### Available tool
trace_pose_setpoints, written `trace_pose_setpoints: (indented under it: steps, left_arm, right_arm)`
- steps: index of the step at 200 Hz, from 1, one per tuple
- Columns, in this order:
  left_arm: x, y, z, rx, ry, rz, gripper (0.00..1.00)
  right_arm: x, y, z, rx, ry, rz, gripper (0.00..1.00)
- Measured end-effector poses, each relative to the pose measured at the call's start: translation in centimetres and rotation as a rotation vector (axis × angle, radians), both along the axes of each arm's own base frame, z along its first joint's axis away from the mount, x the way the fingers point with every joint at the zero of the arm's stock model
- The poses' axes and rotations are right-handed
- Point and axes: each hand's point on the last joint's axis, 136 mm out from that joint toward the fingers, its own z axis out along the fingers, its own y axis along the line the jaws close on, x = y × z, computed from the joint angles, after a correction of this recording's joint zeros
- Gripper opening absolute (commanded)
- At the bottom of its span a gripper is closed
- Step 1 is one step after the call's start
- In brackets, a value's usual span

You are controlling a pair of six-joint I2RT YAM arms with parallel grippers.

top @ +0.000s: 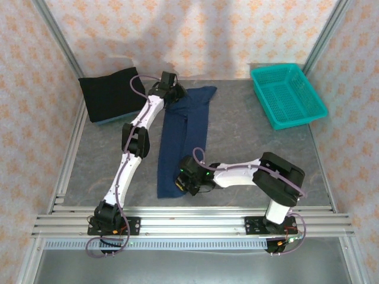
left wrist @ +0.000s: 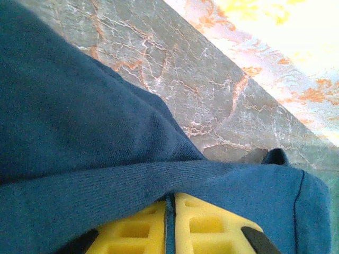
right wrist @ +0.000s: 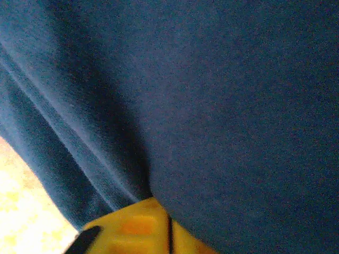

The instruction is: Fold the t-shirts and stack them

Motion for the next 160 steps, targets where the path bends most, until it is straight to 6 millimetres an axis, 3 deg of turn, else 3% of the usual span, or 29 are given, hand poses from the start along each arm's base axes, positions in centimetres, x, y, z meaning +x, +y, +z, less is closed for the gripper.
trace_pose_setpoints:
  steps: [13,26,45,59,80,95,109,122,137,150,160]
  left_arm:
    - [-0.7,-0.2,0.9,-0.004,0.021,-0.02,0.56]
    - [-1.5,-0.1,2.5,-0.004,0.037,-0.035,0.66]
    - [-2.7,0.2,7.4,0.006,0.018,-0.053,0.73]
    - [-4.1,0.6,12.9,0.005,-0.028,-0.068,0.75]
    - [-7.6,2.0,23.5,0.009,-0.141,-0.083,0.75]
    - [-11.9,3.3,30.8,0.03,-0.225,-0.095,0.75]
    - [-16.9,4.6,34.9,0.054,-0.261,-0.096,0.76]
    - [-21.9,5.7,35.4,0.074,-0.238,-0.099,0.75]
    - [-27.3,6.7,33.3,0.096,-0.176,-0.113,0.74]
    - [-31.4,7.4,29.3,0.118,-0.078,-0.124,0.74]
    - [-34.3,7.7,24.8,0.14,0.021,-0.138,0.73]
  right_arm:
    - [-0.2,0.1,0.8,-0.017,-0.022,0.016,0.42]
    - [-0.5,-0.4,1.8,-0.073,-0.043,0.049,0.49]
    - [-0.7,-0.9,5.4,-0.119,-0.115,0.104,0.56]
    - [-0.9,-1.7,9.3,-0.102,-0.192,0.127,0.6]
    - [-1.3,-4.4,14.6,-0.066,-0.312,0.139,0.67]
    - [-1.3,-6.5,17.4,-0.045,-0.393,0.152,0.68]
    - [-1.2,-8.4,18.4,-0.056,-0.44,0.173,0.68]
    - [-1.2,-9.6,17.7,-0.088,-0.456,0.2,0.67]
    - [-1.5,-10.4,15.5,-0.133,-0.444,0.254,0.66]
    - [-2.2,-10.7,12.7,-0.171,-0.409,0.315,0.64]
    - [-2.8,-10.8,10.6,-0.195,-0.375,0.358,0.62]
